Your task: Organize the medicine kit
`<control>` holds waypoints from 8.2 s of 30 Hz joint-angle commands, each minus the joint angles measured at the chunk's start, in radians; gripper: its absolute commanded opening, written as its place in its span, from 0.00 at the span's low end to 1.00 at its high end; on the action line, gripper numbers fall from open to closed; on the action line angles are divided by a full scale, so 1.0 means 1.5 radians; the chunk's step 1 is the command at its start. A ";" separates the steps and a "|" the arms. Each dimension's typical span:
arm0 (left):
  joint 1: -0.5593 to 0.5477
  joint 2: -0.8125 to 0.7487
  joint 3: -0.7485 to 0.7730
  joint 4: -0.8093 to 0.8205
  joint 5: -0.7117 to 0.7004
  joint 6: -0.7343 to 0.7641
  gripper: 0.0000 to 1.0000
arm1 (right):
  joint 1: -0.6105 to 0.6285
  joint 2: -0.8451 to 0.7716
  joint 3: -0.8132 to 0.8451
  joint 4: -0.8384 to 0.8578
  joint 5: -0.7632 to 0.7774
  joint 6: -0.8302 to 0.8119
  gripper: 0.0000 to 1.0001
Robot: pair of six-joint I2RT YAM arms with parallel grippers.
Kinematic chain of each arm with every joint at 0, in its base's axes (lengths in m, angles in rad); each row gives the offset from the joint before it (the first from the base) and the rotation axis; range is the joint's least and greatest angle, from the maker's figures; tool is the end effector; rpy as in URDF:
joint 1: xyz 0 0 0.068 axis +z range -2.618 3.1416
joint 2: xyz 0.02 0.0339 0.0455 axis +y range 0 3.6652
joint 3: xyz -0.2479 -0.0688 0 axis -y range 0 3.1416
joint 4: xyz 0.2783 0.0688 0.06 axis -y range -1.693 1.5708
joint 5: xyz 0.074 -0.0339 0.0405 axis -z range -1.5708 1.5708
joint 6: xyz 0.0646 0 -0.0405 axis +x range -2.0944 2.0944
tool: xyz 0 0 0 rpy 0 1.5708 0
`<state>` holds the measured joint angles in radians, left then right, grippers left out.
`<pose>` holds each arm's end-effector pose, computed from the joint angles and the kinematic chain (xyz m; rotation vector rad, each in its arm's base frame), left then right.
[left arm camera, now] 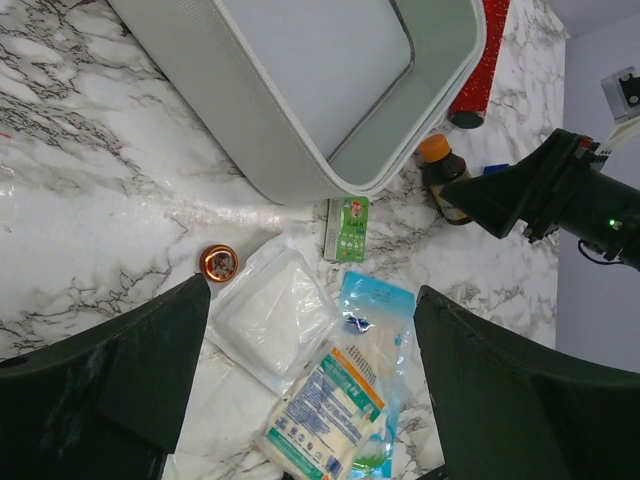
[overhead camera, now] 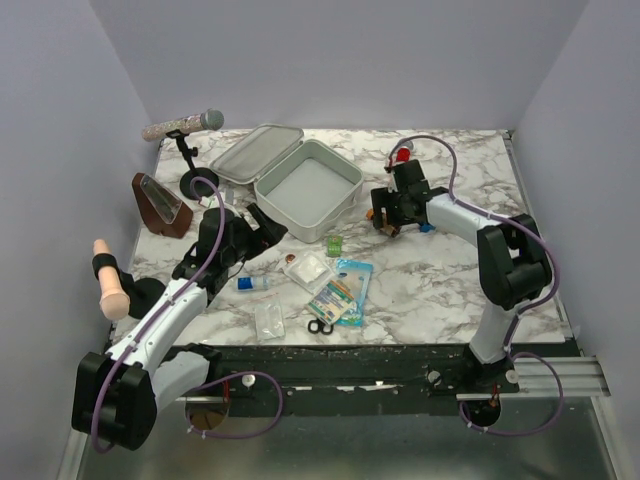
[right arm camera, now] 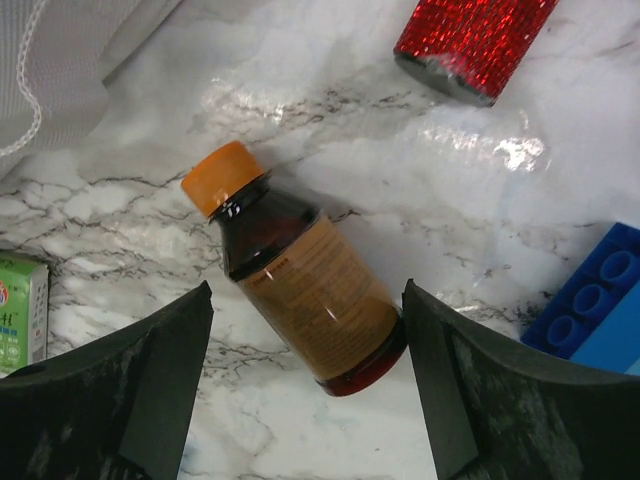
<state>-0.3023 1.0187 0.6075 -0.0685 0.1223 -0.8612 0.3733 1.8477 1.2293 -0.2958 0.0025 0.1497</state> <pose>0.2760 -0.0943 0.2046 -0.5173 2.0930 -0.8288 0.4041 0.1581 0.1297 -0.2776 2.4826 0.2170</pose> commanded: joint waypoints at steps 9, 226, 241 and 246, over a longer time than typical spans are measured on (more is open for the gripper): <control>-0.001 0.010 0.000 0.027 0.027 -0.007 0.93 | 0.035 -0.028 -0.015 -0.051 -0.006 0.031 0.84; 0.087 -0.175 0.141 -0.607 -0.401 -0.063 0.98 | 0.358 -0.373 -0.366 0.172 0.065 0.134 0.92; 0.087 -0.079 0.061 -0.590 -0.377 -0.149 0.83 | 0.357 -0.409 -0.374 0.155 0.057 0.134 0.92; 0.087 -0.079 0.053 -0.592 -0.383 -0.167 0.76 | 0.357 -0.406 -0.374 0.155 0.052 0.137 0.92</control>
<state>-0.1658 0.9035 0.7090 -0.9497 -0.4343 -1.0714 0.9062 1.2537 0.6785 -0.0605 0.0990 0.3542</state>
